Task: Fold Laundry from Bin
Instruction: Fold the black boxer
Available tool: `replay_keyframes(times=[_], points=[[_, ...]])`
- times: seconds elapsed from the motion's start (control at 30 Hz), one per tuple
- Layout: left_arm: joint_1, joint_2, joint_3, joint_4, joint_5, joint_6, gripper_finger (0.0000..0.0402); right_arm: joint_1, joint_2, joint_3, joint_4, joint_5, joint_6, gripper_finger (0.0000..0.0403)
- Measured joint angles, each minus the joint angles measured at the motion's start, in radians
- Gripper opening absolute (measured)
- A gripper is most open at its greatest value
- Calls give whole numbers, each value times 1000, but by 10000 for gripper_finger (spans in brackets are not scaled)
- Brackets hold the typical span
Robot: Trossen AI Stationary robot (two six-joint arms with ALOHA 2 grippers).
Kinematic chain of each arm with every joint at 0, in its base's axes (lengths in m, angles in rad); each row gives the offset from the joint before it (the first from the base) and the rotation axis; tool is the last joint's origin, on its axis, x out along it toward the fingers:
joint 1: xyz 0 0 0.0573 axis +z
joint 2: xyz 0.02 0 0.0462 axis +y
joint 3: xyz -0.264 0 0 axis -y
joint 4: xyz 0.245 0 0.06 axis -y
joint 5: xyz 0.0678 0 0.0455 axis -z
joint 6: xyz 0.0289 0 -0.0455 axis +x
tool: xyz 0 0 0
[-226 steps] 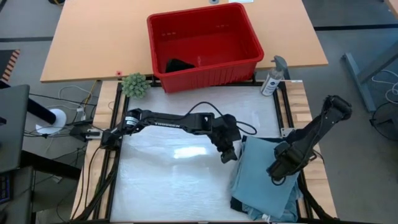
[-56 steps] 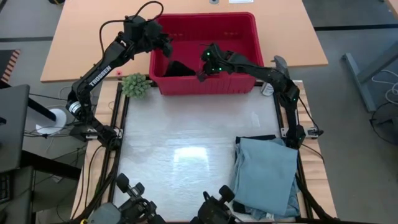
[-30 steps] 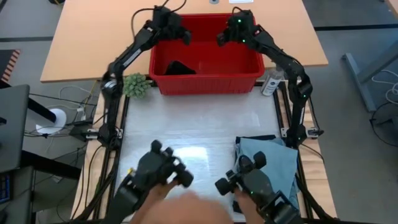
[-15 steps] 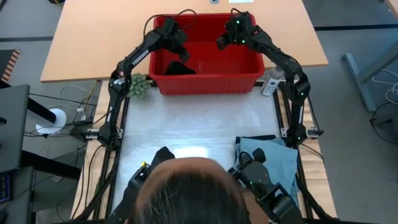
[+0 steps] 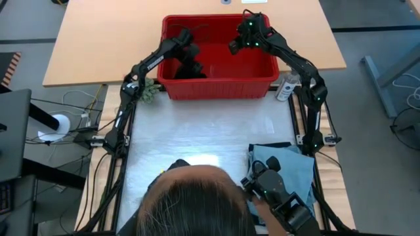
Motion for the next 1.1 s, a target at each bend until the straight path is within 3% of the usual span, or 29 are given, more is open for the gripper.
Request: replay_keyframes(times=[0.17, 0.47, 0.67, 0.8, 0.9, 1.1], points=[[-7, 18, 0, -103, -65, 14, 174, 0, 0, 0, 1, 0, -6, 137], [-49, 14, 14, -35, -186, 91, 181, -6, 0, 0, 1, 0, -47, 136], [-91, -10, 43, -52, -287, 195, 228, -21, 0, 0, -6, 0, -53, 136], [-104, -26, 45, -70, -417, 127, 260, -32, 0, 0, -22, 0, -56, 136], [-90, -26, 45, -153, -340, 73, 264, -38, 0, 0, -26, 0, -55, 136], [-72, -26, 40, -195, -338, -15, 261, -45, 0, 0, -25, 0, -55, 136]])
